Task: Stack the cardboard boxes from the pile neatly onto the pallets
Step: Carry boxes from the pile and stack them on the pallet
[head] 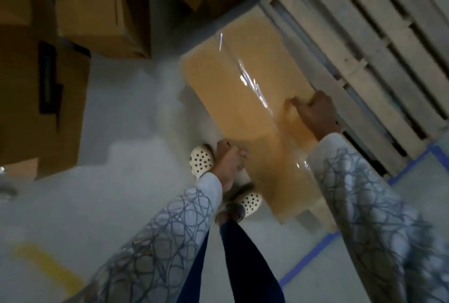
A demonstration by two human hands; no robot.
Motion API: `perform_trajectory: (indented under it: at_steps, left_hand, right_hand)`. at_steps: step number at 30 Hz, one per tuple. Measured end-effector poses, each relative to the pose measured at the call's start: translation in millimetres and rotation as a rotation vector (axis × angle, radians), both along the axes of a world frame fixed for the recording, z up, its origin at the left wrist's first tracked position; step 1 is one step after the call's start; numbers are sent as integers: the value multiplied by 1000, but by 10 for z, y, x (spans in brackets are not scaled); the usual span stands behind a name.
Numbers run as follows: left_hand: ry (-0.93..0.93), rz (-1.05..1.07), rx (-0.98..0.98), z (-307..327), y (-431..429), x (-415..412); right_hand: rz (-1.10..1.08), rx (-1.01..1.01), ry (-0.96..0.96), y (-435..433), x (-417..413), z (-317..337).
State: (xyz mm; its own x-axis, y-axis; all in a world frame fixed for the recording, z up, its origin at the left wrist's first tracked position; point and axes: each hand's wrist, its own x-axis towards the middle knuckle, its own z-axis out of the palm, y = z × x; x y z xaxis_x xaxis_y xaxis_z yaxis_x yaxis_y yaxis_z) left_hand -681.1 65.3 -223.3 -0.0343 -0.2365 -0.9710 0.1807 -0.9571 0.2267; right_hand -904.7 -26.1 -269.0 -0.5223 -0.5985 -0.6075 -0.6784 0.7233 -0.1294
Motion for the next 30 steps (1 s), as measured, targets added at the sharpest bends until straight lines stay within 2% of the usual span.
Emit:
perform_trajectory:
  at_steps: [3, 8, 10, 14, 18, 30]
  left_hand:
    - [64, -42, 8, -211, 43, -127]
    - [176, -120, 11, -487, 106, -211]
    - [186, -88, -20, -627, 156, -245]
    - [114, 107, -51, -877, 167, -273]
    - [22, 237, -80, -1048, 154, -389]
    - [-3, 270, -159, -1184, 131, -389]
  right_hand:
    - [78, 34, 72, -54, -82, -285]
    - [160, 65, 63, -192, -156, -601]
    - [197, 89, 70, -190, -183, -711]
    - [301, -8, 65, -237, -87, -857]
    - [310, -134, 49, -393, 87, -933]
    - [353, -212, 63, -621, 286, -961]
